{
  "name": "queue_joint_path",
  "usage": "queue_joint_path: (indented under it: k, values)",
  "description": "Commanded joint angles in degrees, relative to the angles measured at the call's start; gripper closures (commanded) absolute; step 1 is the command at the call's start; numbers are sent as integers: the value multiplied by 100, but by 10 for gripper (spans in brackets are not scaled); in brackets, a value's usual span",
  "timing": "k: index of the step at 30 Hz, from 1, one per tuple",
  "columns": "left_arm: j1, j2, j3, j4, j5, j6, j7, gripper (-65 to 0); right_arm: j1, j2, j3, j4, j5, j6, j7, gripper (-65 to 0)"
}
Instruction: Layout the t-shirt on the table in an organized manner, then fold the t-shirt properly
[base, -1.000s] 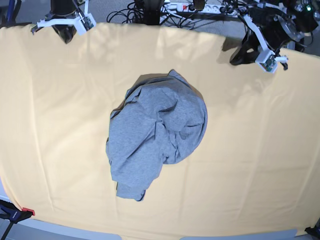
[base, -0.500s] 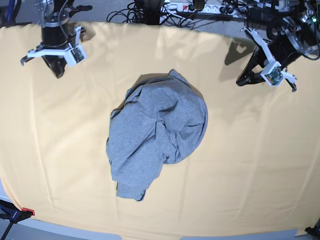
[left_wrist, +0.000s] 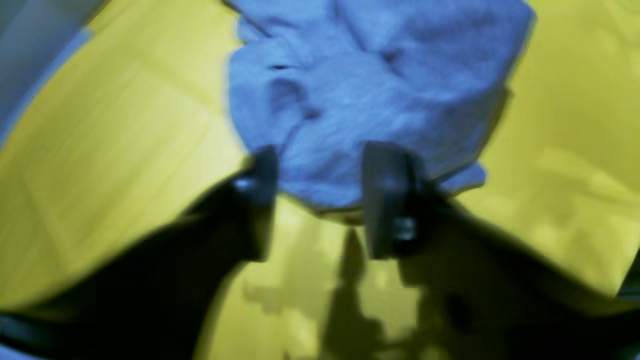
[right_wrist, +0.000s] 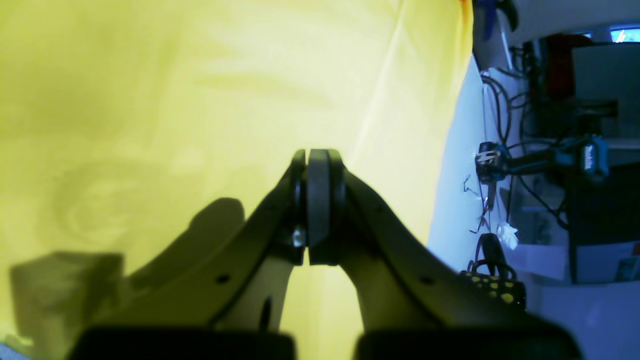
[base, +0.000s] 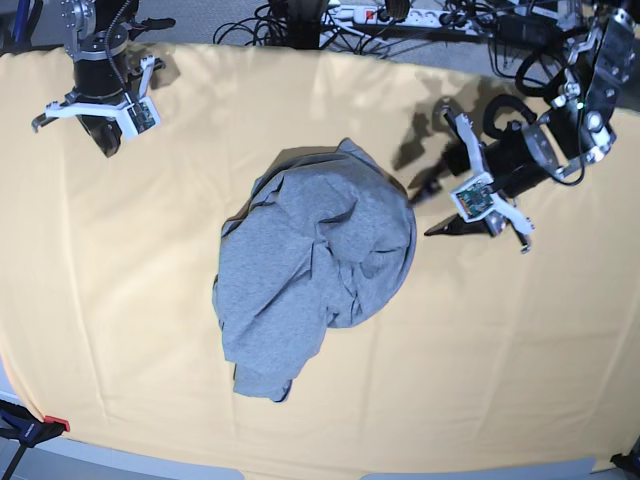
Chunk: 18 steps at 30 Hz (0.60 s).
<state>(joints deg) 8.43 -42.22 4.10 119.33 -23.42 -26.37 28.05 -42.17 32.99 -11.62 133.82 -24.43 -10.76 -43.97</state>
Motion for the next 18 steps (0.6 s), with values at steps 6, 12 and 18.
queue_joint_path:
  k: [6, 12, 18]
  values:
    - [-1427, -44, 1233, -1023, -33, 42, -151, -401, -35, -221, 37, 118, -105, -59, 92, 0]
    - [-2465, 369, 2026, -2168, -42, -221, -144, -310, -35, -254, 37, 118, -105, -59, 109, 0]
    - [-2835, 658, 2074, -2546, -61, -214, 332, 0, -35, -249, 37, 118, -105, -57, 175, 0]
